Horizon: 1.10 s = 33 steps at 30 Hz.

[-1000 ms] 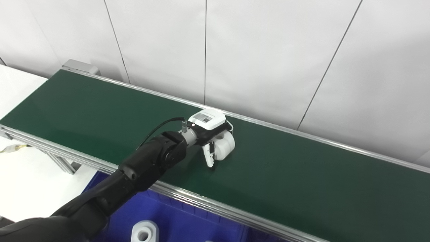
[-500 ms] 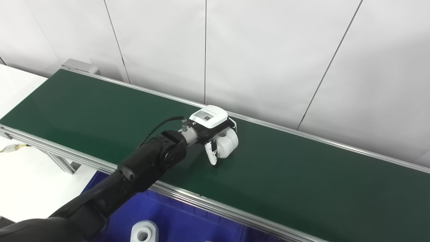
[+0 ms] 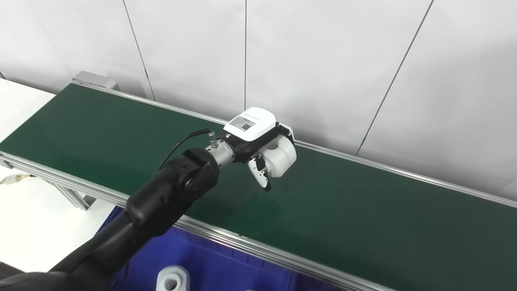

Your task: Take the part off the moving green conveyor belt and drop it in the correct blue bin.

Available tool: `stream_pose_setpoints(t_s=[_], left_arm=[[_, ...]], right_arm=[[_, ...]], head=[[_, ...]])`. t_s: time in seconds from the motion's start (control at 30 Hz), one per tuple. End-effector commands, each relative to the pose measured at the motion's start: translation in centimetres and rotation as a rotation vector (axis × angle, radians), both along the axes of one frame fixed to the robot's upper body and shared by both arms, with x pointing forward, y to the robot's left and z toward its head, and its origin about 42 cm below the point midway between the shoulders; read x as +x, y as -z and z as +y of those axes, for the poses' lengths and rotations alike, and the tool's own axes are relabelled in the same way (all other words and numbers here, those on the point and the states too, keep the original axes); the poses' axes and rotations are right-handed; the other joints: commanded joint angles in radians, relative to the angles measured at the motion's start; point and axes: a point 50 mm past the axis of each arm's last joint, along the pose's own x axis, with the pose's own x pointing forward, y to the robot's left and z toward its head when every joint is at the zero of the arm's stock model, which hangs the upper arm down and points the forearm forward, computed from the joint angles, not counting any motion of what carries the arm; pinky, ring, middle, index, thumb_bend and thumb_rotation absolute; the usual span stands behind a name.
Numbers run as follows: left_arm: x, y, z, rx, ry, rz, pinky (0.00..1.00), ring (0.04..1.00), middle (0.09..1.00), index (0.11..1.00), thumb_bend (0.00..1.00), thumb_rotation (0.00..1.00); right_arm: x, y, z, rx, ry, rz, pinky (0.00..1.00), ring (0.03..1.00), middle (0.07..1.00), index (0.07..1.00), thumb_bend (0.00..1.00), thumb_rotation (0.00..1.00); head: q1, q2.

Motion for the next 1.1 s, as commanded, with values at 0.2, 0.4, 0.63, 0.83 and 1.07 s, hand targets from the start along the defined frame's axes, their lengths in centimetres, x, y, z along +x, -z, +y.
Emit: stream_pose_setpoints(t_s=[0.2, 0.4, 0.63, 0.83, 1.07], left_arm=[[-5.4, -2.7, 0.7, -0.090, 0.005, -0.058, 0.39, 0.446, 0.501, 0.486, 0.50, 0.00], [-9.0, -3.0, 0.7, -0.111, -0.003, -0.055, 0.38, 0.438, 0.496, 0.495, 0.50, 0.00], [-11.6, -4.4, 0.7, -0.138, -0.012, -0.008, 0.39, 0.430, 0.510, 0.491, 0.50, 0.00], [-14.4, -4.7, 0.1, -0.142, -0.025, 0.047, 0.38, 0.425, 0.512, 0.496, 0.50, 0.00], [-18.0, -2.3, -0.5, -0.131, -0.087, 0.068, 0.40, 0.444, 0.498, 0.490, 0.50, 0.00]], right_arm=[[0.5, -1.1, -0.2, 0.017, -0.008, -0.076, 0.95, 0.945, 0.920, 0.939, 0.95, 0.97], [0.8, -1.5, -1.0, 0.020, -0.011, -0.093, 0.94, 0.934, 0.918, 0.941, 0.95, 0.96], [1.8, -3.0, -1.9, 0.023, -0.015, -0.137, 0.91, 0.921, 0.913, 0.927, 0.96, 0.93], [2.6, -4.6, -2.4, 0.015, -0.018, -0.158, 0.88, 0.913, 0.908, 0.921, 0.97, 0.93], [2.7, -5.1, -3.1, 0.000, -0.022, -0.165, 0.86, 0.906, 0.905, 0.928, 0.94, 0.94]], head=[[0.042, 0.028], [0.095, 0.093], [0.154, 0.198], [0.220, 0.242], [0.238, 0.243]])
